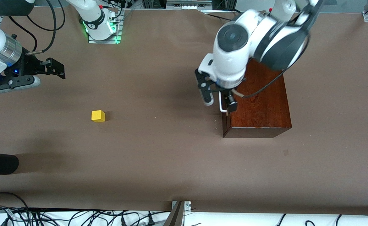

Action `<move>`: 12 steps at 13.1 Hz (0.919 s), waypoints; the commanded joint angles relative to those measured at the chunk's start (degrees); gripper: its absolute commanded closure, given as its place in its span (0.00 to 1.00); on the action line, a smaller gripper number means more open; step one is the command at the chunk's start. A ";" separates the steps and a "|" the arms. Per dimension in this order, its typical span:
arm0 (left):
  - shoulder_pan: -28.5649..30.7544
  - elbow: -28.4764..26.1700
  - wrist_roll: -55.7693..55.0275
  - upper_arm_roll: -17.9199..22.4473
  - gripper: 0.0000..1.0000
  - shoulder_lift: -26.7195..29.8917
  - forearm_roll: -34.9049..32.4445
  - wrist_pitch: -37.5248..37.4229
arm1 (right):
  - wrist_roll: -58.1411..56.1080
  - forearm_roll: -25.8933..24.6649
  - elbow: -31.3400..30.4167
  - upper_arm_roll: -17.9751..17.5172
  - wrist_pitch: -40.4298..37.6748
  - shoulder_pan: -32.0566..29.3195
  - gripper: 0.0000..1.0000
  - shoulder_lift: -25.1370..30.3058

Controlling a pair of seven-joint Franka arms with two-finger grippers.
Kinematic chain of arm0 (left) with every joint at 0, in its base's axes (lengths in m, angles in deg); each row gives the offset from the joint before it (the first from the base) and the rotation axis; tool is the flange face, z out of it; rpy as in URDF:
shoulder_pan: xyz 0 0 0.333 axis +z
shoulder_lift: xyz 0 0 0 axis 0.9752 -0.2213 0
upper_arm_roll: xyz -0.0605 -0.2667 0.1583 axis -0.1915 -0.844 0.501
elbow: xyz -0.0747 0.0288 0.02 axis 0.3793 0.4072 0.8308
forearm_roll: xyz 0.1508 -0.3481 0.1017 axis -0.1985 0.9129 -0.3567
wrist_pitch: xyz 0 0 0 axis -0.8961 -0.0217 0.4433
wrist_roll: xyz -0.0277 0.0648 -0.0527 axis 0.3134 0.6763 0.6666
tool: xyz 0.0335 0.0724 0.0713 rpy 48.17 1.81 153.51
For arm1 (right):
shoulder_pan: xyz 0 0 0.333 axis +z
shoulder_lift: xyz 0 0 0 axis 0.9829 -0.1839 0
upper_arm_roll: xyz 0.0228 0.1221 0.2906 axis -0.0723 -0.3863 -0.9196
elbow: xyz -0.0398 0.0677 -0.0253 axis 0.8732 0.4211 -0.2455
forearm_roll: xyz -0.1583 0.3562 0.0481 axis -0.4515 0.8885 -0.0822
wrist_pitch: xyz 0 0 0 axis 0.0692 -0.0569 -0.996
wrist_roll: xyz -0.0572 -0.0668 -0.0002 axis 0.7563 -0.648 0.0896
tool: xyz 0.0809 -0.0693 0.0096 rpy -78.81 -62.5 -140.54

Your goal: Open drawer, take yellow block, close drawer

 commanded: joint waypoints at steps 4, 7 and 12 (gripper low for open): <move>14.96 7.28 -0.53 0.18 0.00 1.35 -0.96 -7.61 | -0.47 0.15 -0.34 -0.09 2.26 -0.77 0.00 0.66; 20.76 11.15 -0.97 0.53 0.00 0.91 4.46 -0.41 | -0.55 -0.82 0.80 -0.36 1.73 -0.42 0.00 0.48; 30.19 8.20 -14.54 2.45 0.00 6.75 13.11 -8.49 | -0.12 -0.29 1.69 -0.36 2.53 -0.51 0.00 -0.40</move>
